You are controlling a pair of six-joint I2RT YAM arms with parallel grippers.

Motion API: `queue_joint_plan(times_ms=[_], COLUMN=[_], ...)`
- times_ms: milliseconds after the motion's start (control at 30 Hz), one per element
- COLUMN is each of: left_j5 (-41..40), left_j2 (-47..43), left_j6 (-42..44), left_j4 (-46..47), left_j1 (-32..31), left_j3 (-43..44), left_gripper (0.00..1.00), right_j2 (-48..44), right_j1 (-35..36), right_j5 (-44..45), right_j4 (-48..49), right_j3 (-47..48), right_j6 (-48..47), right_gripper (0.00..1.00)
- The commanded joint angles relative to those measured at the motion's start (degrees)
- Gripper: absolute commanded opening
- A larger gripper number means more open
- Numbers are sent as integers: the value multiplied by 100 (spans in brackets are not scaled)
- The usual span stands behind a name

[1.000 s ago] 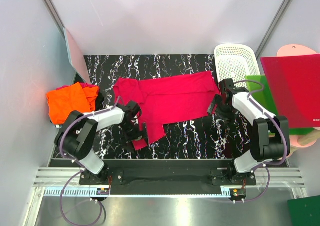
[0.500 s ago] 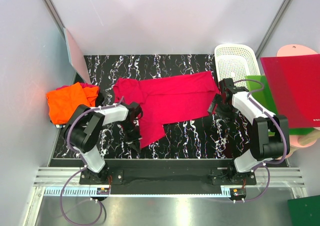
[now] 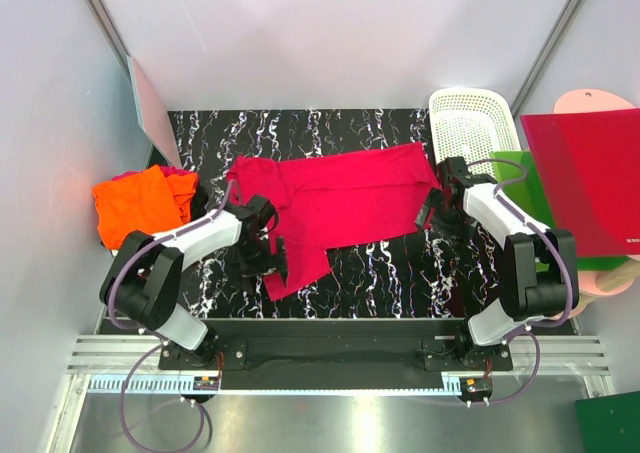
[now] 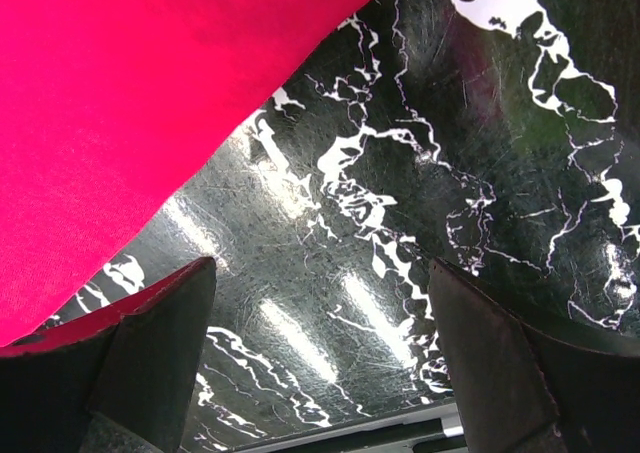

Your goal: Fold and stack the t-shirts

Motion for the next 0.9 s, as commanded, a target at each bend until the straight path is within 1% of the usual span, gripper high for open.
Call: queue_joint_plan(times_ms=[0,233,267,367,467,500,567,600,733,867], left_j5=[-134,59,59,68,60,16,-133,-186,-371,-441], left_j2=[356,1007,1042,1209,1446,1569,1675,1771,1773,1186], left_j6=[-138,-94,-103,-120,-120,-103,-68,-50,-15,81], left_j4=[465,756,783,906,993,1011,1012,1003,968,924], left_j1=[-59,-252,-270,-332,-393,-402,-393,-393,-209,177], left_j3=[-162,-22,5,136,303,330,391,400,243,-266], left_gripper=[91,86,81,75,55,36,18,0,0,0], right_j2=[68,86,86,77,42,25,-19,-28,-160,-239], right_j1=[-24,-24,-24,-24,-24,-32,-32,-24,-32,-243], right_j5=[75,66,66,49,40,48,48,49,92,58], right_j4=[120,120,120,120,120,120,111,120,76,-12], right_j3=[140,237,246,220,167,149,97,88,18,-70], right_j6=[-122,-140,-157,-149,-140,-140,-131,-131,-88,35], right_gripper=[94,95,95,94,95,94,94,95,95,96])
